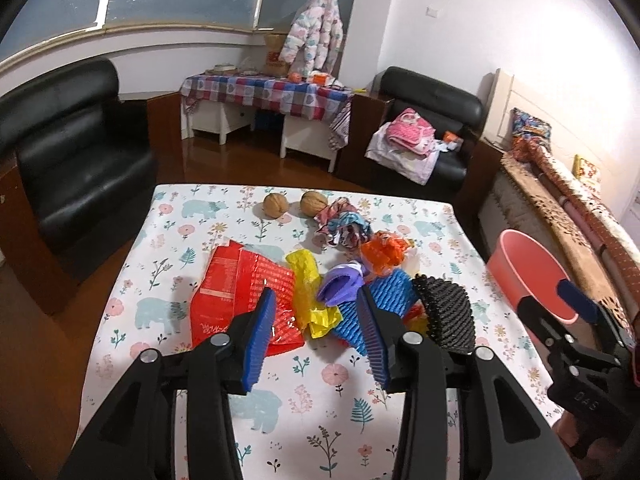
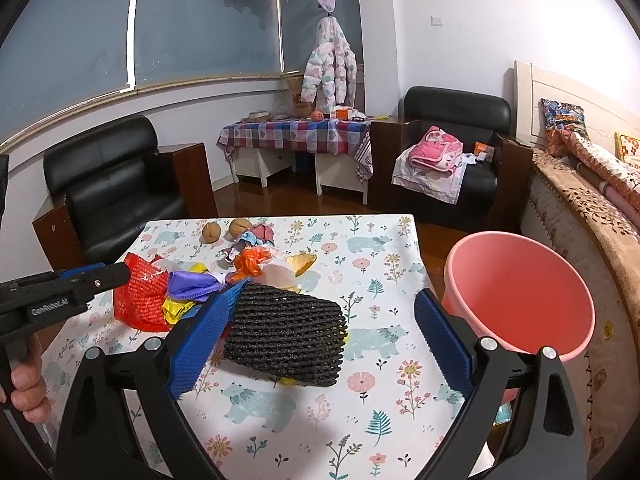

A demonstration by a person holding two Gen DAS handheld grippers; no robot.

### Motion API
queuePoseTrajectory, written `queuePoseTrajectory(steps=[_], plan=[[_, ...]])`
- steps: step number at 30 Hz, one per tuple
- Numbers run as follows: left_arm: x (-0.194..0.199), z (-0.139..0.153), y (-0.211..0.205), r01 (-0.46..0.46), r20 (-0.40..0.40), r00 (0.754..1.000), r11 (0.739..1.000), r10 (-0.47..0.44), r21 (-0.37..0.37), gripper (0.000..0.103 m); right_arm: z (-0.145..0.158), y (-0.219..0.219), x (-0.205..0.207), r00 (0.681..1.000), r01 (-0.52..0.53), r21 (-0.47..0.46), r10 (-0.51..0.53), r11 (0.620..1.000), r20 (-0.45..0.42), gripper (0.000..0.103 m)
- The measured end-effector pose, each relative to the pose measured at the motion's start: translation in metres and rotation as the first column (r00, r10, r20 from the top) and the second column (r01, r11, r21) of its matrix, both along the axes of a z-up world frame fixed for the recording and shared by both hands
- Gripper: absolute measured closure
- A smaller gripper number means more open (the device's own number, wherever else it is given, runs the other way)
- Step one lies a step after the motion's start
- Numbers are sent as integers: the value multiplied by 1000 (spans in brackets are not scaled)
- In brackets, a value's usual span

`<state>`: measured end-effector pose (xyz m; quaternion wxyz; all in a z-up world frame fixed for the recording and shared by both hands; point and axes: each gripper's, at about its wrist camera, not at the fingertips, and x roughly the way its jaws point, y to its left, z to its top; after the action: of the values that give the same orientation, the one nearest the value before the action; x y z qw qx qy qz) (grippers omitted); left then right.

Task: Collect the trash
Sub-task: 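Grasp the purple glove with the left gripper while the right gripper grasps the black mesh sleeve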

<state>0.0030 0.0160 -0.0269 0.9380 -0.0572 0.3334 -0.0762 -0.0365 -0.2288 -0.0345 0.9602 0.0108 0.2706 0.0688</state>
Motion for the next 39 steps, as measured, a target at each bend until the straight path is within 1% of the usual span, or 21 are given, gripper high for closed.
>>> queuePoseTrajectory(steps=[5,8,13,17,22,23,27,28,31,32,33,35,36,38,39], plan=[[4,3,-4,66,5,998,998,-66,2,60,-5,-2,4,1000,-7,9,8,1000,-27,8],[13,0,-12,104,-8,995,994,-103,33,60,-9,-3,7,999,-16,19,16,1000,-48,8],[32,-10,-23,120,-35,992,990,-118,74,60,-16,-5,12,995,-39,40,43,998,-88,8],[46,-21,-30,129,-63,991,985,-122,117,60,-23,0,17,988,-84,56,90,995,-127,8],[61,-35,-33,137,-100,987,981,-124,137,60,-27,19,21,978,-147,18,148,989,-148,8],[63,-37,-32,135,-104,987,981,-121,137,62,-28,24,23,976,-158,10,158,987,-152,8],[72,-44,-28,127,-126,986,985,-112,118,80,-30,40,31,971,-181,-35,173,983,-166,8],[73,-45,-27,125,-131,985,986,-110,110,80,-32,44,33,971,-180,-57,168,982,-169,8],[74,-46,-21,121,-133,985,989,-109,89,88,-37,53,39,971,-172,-112,150,979,-184,8],[73,-46,-20,123,-133,985,989,-112,83,88,-39,53,40,971,-169,-116,146,979,-187,10],[73,-46,-18,126,-134,984,989,-115,74,89,-40,54,42,971,-165,-116,141,979,-194,14],[71,-46,-16,126,-134,984,990,-117,58,89,-43,52,45,967,-161,-112,134,981,-216,25],[70,-45,-14,126,-135,984,991,-119,49,89,-45,51,47,966,-157,-106,130,982,-224,28],[68,-44,-12,125,-133,984,992,-119,32,90,-48,47,50,961,-149,-90,123,985,-249,44],[66,-43,-11,124,-132,984,992,-120,26,90,-49,45,51,958,-148,-78,123,986,-258,47]])
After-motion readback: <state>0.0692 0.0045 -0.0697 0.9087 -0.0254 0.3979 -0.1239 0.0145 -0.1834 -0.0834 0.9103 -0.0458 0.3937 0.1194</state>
